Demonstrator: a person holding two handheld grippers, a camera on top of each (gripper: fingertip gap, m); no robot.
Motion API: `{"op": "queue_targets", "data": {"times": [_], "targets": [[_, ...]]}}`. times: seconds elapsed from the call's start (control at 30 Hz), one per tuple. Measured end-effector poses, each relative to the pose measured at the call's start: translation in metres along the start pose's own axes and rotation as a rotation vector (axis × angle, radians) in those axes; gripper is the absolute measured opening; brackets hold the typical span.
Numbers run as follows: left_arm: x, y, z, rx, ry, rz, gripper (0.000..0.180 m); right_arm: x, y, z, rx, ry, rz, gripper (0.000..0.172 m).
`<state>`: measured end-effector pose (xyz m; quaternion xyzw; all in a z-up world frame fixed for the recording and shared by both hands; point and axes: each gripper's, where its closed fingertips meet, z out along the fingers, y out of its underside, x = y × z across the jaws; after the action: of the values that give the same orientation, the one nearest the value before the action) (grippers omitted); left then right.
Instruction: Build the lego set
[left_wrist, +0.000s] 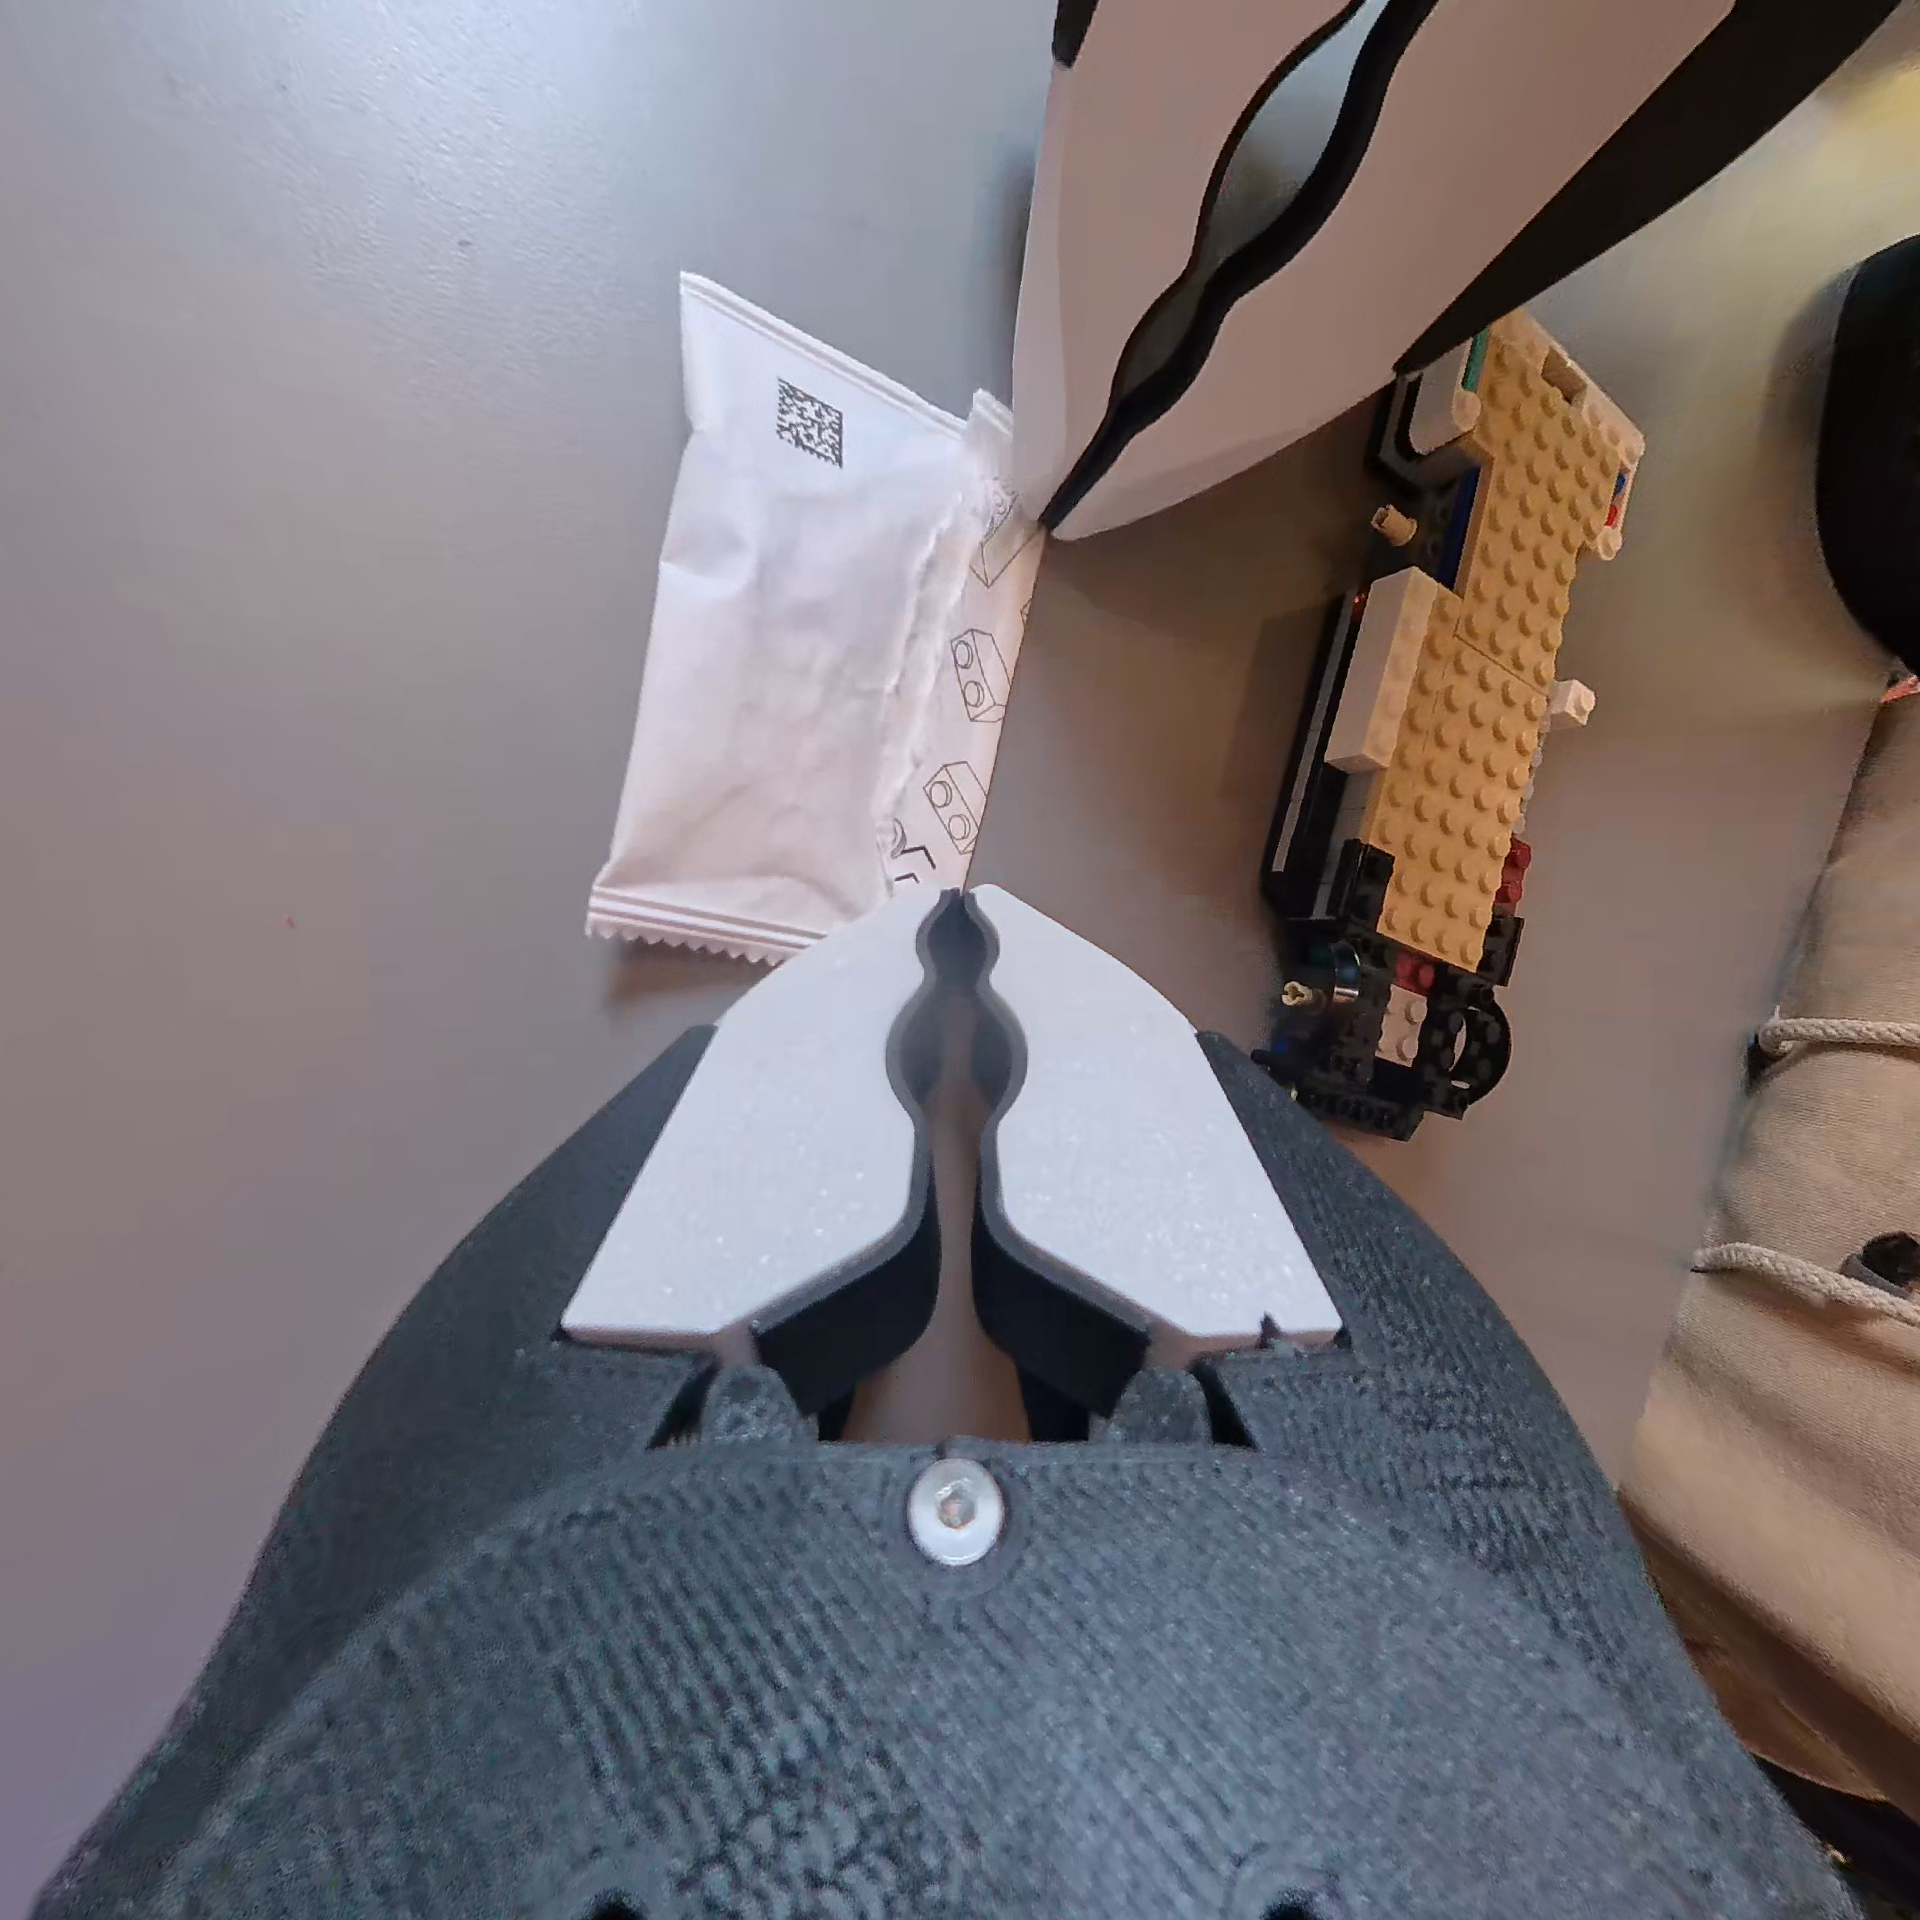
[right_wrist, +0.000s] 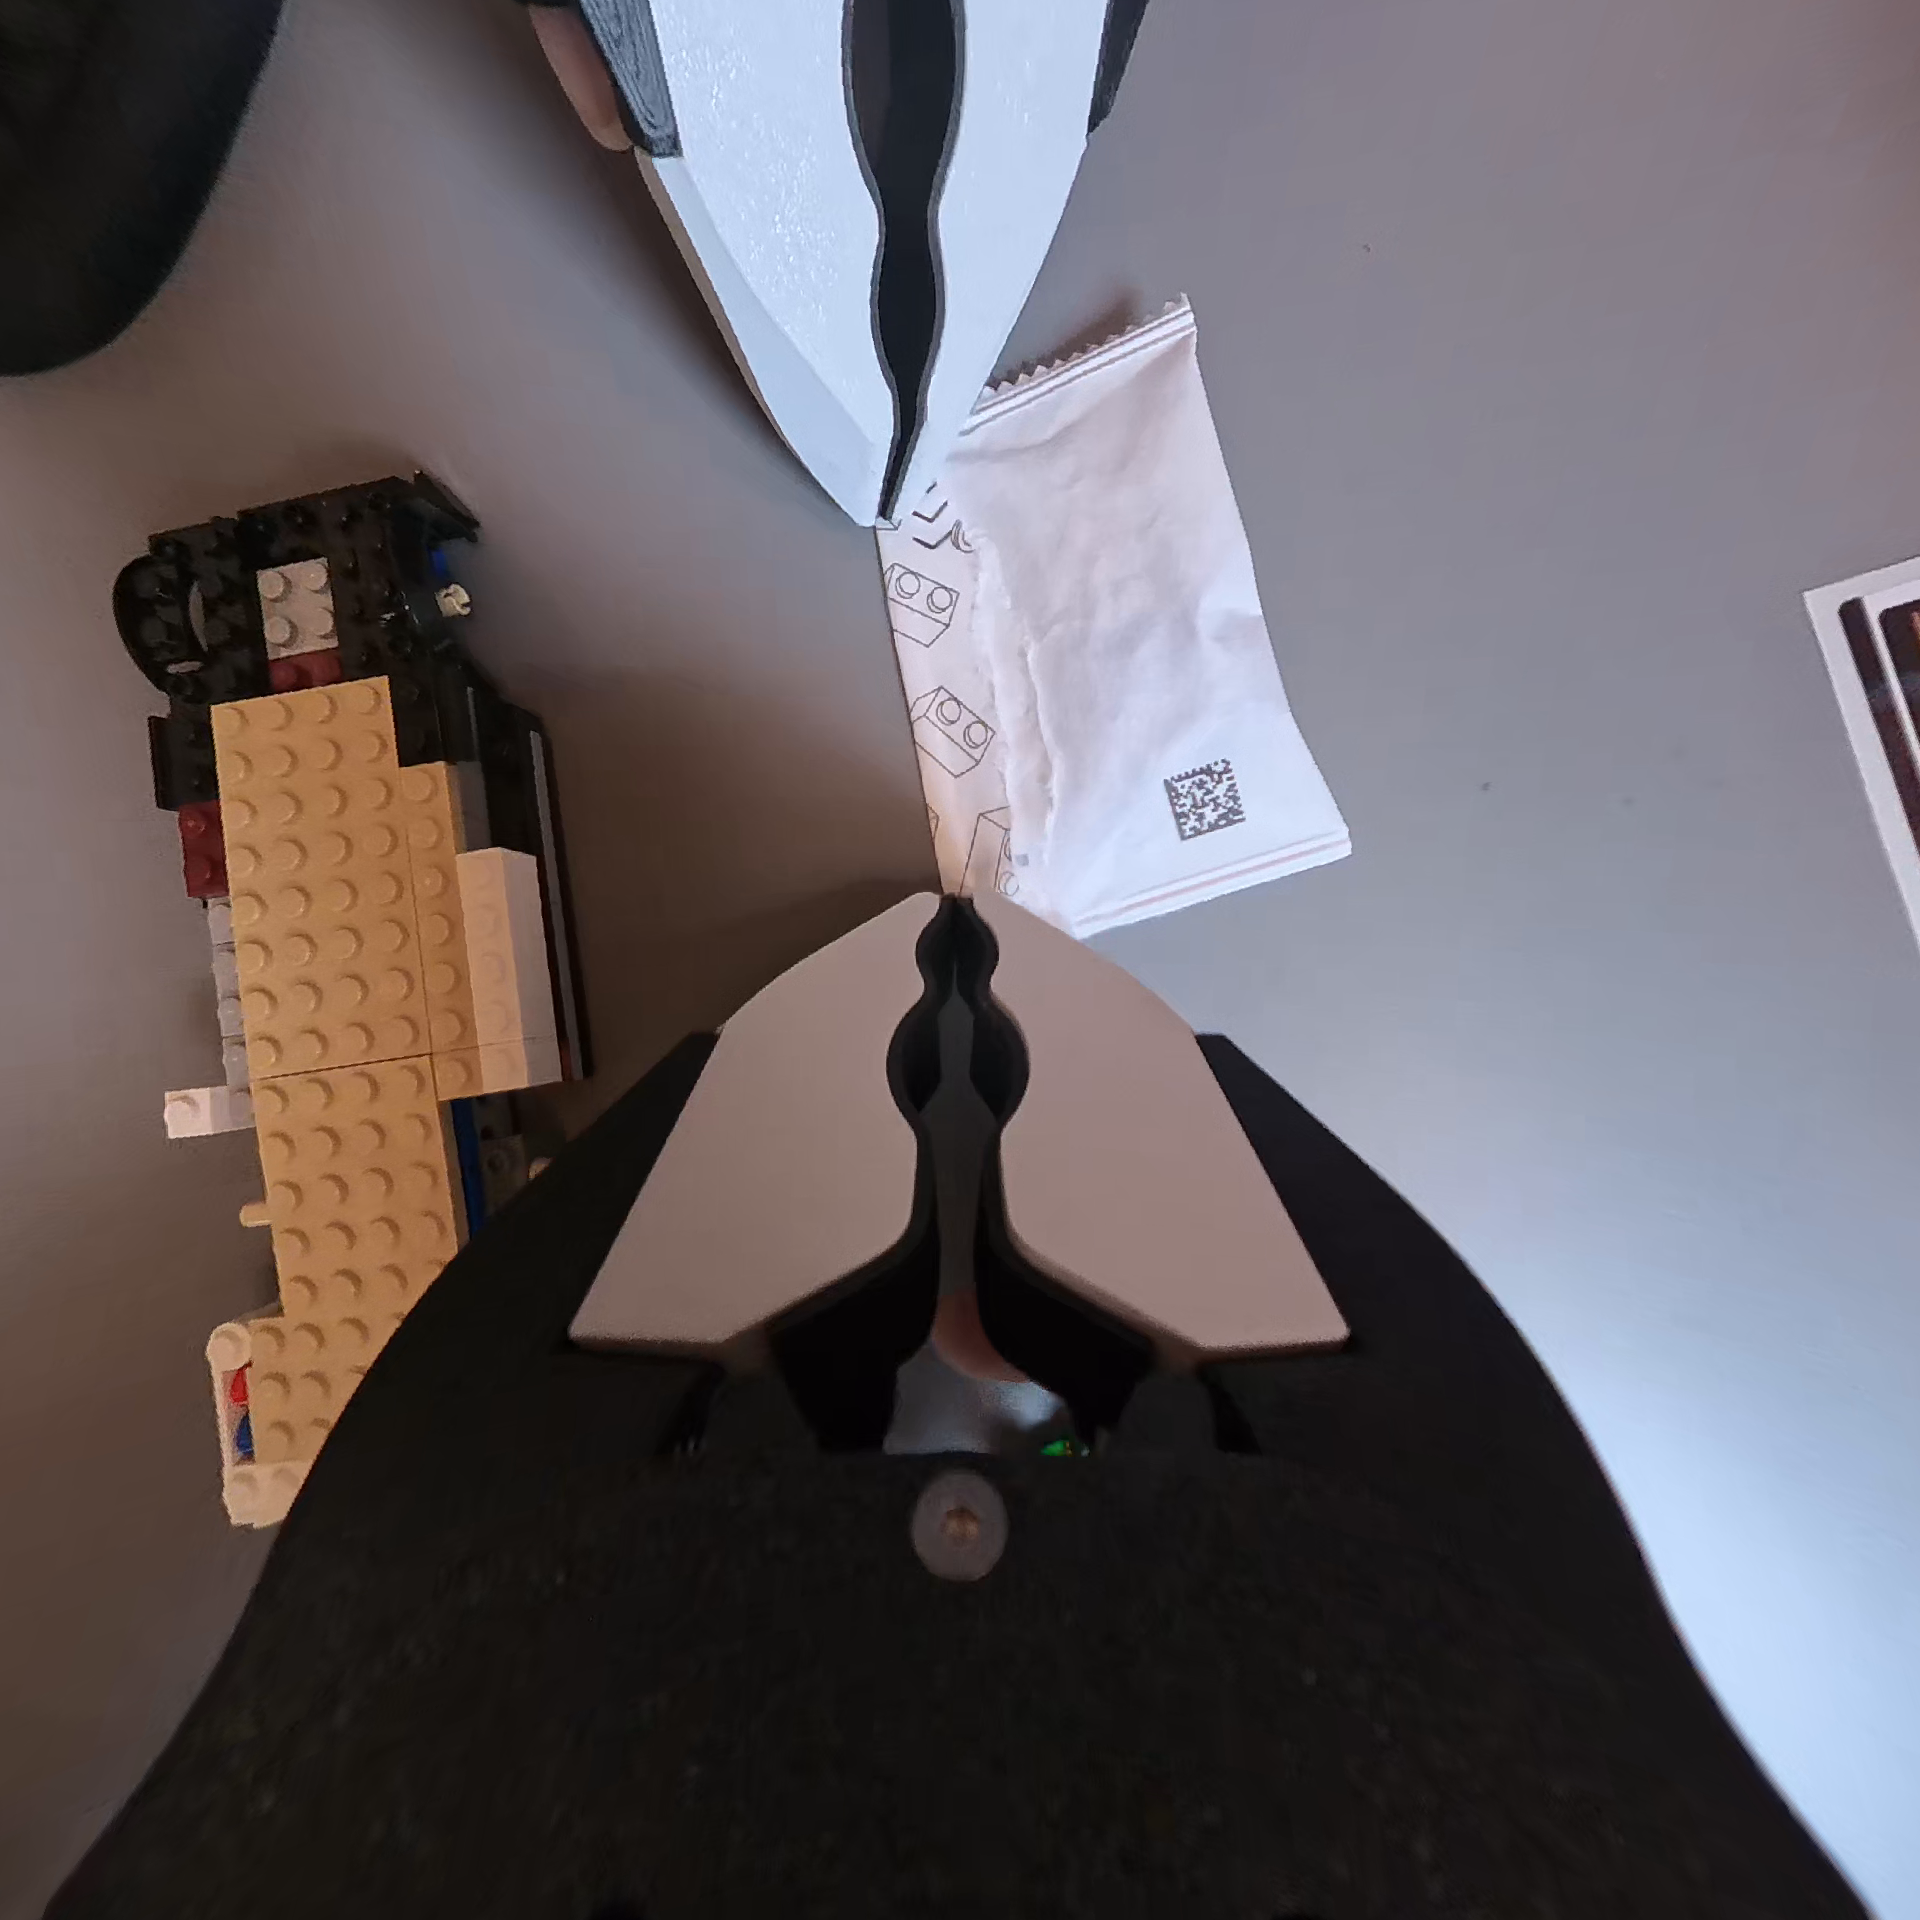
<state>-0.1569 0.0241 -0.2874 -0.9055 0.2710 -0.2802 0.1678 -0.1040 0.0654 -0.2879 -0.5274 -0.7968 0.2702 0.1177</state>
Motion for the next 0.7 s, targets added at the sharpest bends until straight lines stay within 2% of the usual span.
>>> {"op": "queue_targets", "data": {"times": [0.7], "targets": [[0.0038, -0.0021, 0.003, -0.002, 0.014, 0.004, 0.0, -0.0047, 0.0083, -0.0055, 0.005, 0.049, -0.023, 0.001]]}}
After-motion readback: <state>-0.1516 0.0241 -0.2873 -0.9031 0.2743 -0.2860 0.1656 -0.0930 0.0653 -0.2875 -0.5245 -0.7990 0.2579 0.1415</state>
